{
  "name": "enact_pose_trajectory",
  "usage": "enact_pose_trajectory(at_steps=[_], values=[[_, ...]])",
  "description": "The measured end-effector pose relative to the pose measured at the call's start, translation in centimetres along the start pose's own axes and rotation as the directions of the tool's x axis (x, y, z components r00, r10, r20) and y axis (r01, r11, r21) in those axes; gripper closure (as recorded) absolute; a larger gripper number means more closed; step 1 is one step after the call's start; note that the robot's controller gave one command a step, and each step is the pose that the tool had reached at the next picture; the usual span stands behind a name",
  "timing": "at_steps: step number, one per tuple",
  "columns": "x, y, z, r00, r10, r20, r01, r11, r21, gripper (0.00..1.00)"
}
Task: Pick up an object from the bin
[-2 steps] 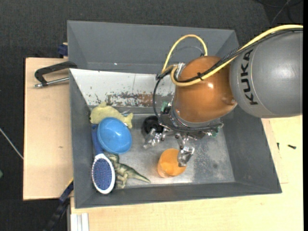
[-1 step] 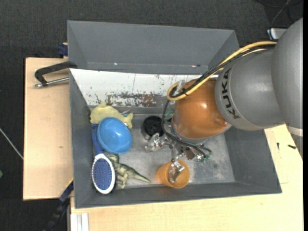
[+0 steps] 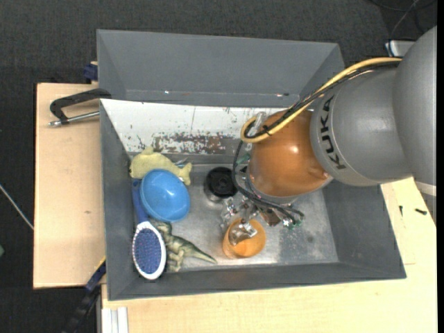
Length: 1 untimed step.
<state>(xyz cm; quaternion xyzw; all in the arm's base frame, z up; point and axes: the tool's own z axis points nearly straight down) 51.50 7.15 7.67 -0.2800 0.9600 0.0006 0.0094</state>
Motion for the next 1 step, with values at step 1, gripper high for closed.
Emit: enact_pose_trajectory(at_steps=[1], values=[[1.20,0.39,-7.68,1.000,-0.030,-0.006,0.030,1.000,0.000,1.00]])
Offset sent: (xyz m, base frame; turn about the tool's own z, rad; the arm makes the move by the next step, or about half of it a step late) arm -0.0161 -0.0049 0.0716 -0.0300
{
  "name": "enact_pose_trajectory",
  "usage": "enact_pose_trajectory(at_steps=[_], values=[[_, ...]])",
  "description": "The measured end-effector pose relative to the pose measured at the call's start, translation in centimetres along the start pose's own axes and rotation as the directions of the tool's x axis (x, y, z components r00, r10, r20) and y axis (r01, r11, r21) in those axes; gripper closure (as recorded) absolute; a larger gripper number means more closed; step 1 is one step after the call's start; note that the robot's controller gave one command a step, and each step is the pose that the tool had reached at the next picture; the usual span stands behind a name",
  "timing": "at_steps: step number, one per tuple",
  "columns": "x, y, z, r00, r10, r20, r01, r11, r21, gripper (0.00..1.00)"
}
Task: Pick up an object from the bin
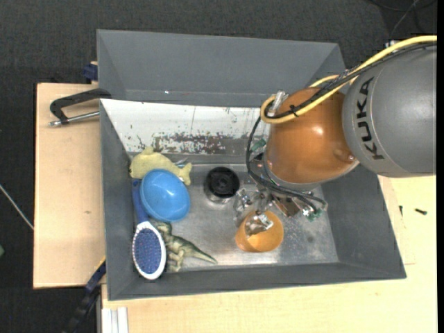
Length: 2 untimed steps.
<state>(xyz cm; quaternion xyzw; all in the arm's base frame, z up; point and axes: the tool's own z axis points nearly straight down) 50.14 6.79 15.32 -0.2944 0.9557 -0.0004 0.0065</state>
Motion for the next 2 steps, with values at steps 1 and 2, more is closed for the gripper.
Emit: enact_pose_trajectory(at_steps=[1,2], values=[[-0.2,0.8,-9.5,0.998,-0.067,0.003,0.067,0.998,0.001,1.00],[0.5,1.4,2.9,0.862,0.507,-0.019,-0.507,0.862,0.001,1.00]])
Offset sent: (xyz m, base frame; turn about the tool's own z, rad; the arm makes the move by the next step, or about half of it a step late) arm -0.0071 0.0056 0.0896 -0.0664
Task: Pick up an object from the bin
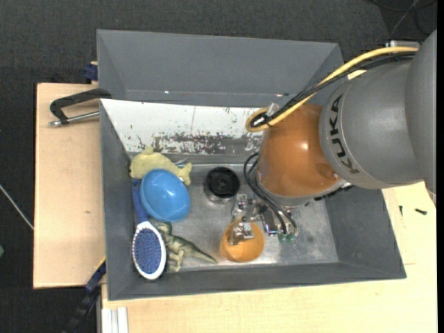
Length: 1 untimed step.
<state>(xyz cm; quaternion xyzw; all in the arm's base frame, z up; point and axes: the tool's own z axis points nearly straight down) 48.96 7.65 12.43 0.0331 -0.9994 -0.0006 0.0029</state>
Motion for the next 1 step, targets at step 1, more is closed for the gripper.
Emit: enact_pose_trajectory(at_steps=[1], values=[[-0.70,0.03,-9.22,1.000,-0.010,0.020,0.010,1.000,-0.001,1.00]])
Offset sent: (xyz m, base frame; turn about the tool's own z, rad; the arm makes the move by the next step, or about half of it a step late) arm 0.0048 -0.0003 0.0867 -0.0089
